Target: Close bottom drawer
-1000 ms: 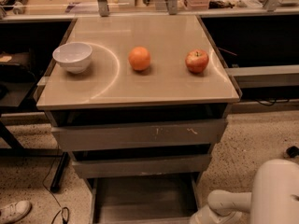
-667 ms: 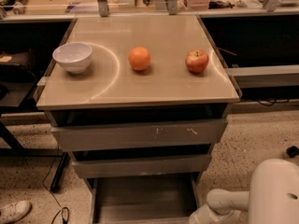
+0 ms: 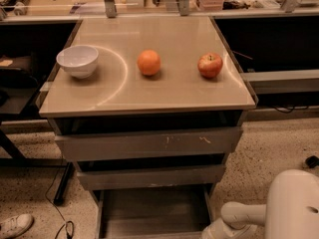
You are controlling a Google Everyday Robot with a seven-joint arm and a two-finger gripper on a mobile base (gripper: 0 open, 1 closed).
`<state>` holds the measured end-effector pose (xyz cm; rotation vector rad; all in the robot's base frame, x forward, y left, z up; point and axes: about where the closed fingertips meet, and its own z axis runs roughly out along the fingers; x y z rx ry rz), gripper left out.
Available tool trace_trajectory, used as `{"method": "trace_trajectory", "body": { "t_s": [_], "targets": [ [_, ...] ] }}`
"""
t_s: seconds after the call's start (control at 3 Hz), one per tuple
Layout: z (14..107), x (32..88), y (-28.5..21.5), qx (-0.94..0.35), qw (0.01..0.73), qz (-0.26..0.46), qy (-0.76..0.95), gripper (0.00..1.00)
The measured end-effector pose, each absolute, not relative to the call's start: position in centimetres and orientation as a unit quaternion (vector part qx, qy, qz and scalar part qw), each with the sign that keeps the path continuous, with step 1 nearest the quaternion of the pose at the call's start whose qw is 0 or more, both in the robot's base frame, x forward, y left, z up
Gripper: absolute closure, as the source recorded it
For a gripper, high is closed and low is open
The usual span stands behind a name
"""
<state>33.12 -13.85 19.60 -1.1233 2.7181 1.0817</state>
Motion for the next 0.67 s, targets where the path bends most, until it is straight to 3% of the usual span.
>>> {"method": "trace_trajectory", "body": {
  "t_s": [0.67],
  "targets": [
    [19.59, 33.12, -13.85, -0.358, 0.004, 0.345, 0.867, 0.12]
  ]
}}
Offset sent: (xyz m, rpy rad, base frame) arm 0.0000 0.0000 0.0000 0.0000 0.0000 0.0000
